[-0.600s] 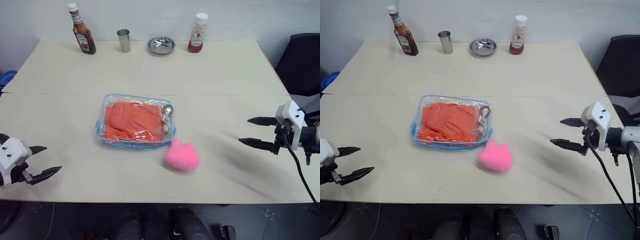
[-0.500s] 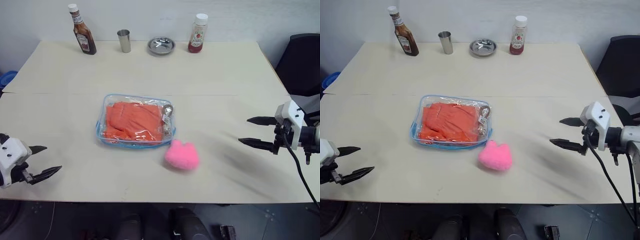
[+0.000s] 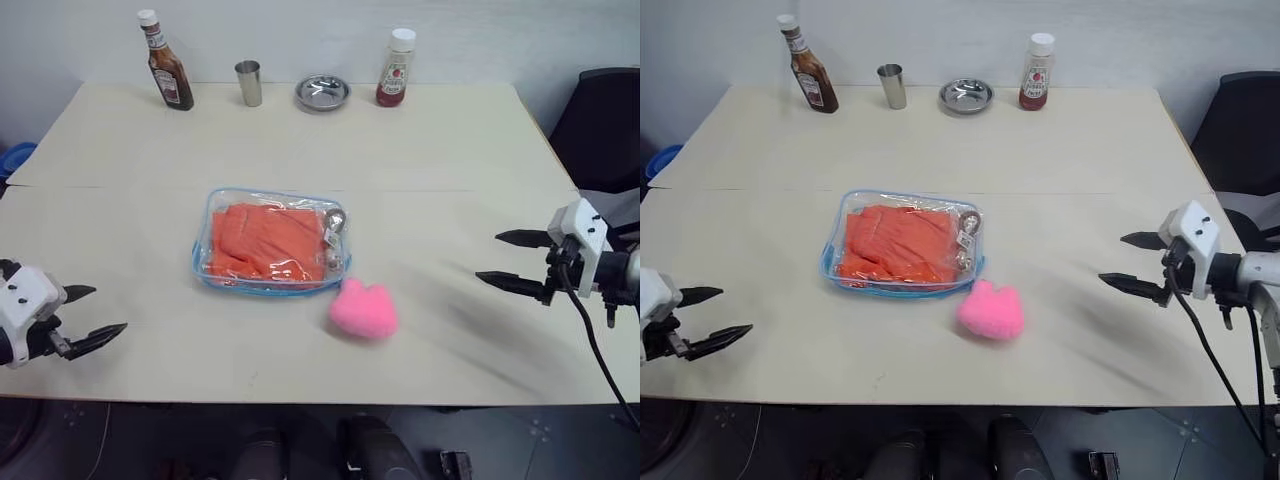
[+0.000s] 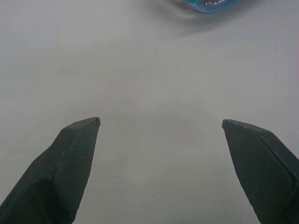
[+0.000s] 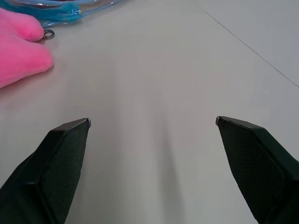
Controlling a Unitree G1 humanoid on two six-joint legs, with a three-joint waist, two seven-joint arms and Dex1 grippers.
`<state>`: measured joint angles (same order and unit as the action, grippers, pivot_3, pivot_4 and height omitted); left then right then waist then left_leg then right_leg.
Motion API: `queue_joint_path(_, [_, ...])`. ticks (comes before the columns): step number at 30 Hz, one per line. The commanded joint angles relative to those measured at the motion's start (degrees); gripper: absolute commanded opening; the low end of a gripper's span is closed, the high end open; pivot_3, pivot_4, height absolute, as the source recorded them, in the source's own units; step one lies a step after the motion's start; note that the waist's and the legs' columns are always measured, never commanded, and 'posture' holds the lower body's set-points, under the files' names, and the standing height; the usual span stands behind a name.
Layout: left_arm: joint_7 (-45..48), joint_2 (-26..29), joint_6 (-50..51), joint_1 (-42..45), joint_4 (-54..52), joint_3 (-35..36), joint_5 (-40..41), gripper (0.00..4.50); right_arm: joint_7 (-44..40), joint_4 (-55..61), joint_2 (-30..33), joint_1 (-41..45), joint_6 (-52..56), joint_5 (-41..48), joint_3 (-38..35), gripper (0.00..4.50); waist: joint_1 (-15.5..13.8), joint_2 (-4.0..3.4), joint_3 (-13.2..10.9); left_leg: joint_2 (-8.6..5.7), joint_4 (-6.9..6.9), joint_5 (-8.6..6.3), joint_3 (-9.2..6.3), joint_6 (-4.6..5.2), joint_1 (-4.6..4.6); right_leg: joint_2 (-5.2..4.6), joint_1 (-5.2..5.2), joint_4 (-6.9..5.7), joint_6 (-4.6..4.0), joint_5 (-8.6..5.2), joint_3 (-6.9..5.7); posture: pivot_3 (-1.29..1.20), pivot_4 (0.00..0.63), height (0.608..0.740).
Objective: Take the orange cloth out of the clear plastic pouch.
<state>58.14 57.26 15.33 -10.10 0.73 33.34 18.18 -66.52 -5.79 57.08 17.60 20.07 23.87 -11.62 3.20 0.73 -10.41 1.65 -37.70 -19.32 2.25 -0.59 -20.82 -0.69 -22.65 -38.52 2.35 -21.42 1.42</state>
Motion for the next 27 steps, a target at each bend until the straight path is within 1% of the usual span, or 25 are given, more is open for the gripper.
queue_joint_path(1, [-1.2, -0.8, 2.7, 1.9, -3.0, 0.3, 2.5, 4.45, 0.9, 2.9, -0.4, -0.8, -0.5, 0.5, -2.0, 4.5, 0.0, 0.0, 0.0, -0.01, -0.04, 0.0, 0.0, 0.0, 0.0, 0.0, 0.01, -0.03, 0.0, 0.0, 0.01, 0.0, 0.15, 0.74])
queue_joint_path(10, [-1.5, -1.8, 6.9, 3.8, -6.4, 0.0, 5.2, 4.45, 1.8, 6.7, -1.1, -2.7, 3.9, 3.6, -2.8, 4.5, 0.0, 0.0, 0.0, 0.0, -0.16, 0.0, 0.0, 0.0, 0.02, 0.02, 0.01, -0.19, 0.0, 0.0, 0.02, 0.0, 0.15, 0.74])
queue_joint_path(13, [-0.5, -1.3, 10.0, 5.5, -8.5, 0.3, 8.5, 4.45, 4.5, 9.8, -2.0, -1.8, 7.4, 5.0, -2.6, 4.5, 0.0, 0.0, 0.0, 0.0, -0.21, 0.0, 0.0, 0.0, 0.02, 0.02, 0.01, -0.21, 0.0, 0.0, 0.02, 0.0, 0.15, 0.74])
queue_joint_path(15, [-1.1, -0.9, 14.0, 9.3, -10.8, -0.1, 12.4, 4.45, 7.8, 14.0, -3.5, 0.0, 12.8, 8.0, -2.4, 4.5, -0.1, 0.01, 0.0, 0.0, -0.24, 0.0, -0.02, 0.0, 0.0, 0.02, 0.02, -0.24, 0.0, 0.0, 0.01, 0.0, 0.15, 0.74])
queue_joint_path(17, [-1.4, -0.2, 17.1, 13.8, -13.1, -2.2, 15.0, 4.45, 11.5, 18.6, -5.9, 1.9, 18.8, 11.9, -1.8, 4.5, -0.1, 0.01, 0.0, 0.0, -0.33, 0.0, -0.04, -0.01, -0.02, 0.02, 0.01, -0.33, 0.0, 0.0, 0.01, 0.0, 0.15, 0.74])
queue_joint_path(19, [-0.4, 0.4, 16.6, 16.8, -14.5, -5.9, 14.2, 4.45, 15.3, 22.3, -9.1, 3.3, 23.7, 15.1, -0.9, 4.5, -0.1, 0.03, 0.0, 0.0, -0.34, 0.02, -0.06, -0.04, -0.02, 0.03, 0.02, -0.36, 0.01, 0.0, 0.0, 0.0, 0.15, 0.74])
queue_joint_path(21, [0.0, 0.1, 17.1, 20.2, -15.6, -9.8, 14.5, 4.45, 18.6, 26.0, -12.6, 4.4, 26.3, 16.6, 1.6, 4.5, -0.1, 0.03, 0.0, 0.0, -0.32, 0.04, -0.07, -0.08, -0.02, 0.03, 0.02, -0.33, 0.01, 0.0, 0.0, 0.0, 0.15, 0.74])
queue_joint_path(23, [0.3, -0.5, 17.8, 23.6, -16.6, -13.6, 15.1, 4.45, 21.6, 28.5, -16.4, 6.0, 27.4, 16.1, 5.2, 4.5, 0.0, 0.03, 0.0, 0.01, -0.32, 0.08, -0.07, -0.15, -0.08, 0.07, -0.03, -0.31, 0.01, 0.0, 0.01, 0.0, 0.15, 0.74])
queue_joint_path(27, [1.2, -2.0, 15.4, 28.0, -16.8, -21.3, 12.2, 4.45, 28.8, 28.1, -25.0, 10.1, 28.7, 12.1, 13.1, 4.5, 0.1, 0.03, 0.0, 0.0, -0.45, 0.17, -0.06, -0.31, -0.31, 0.09, -0.26, -0.42, 0.02, 0.01, 0.03, 0.0, 0.15, 0.74])
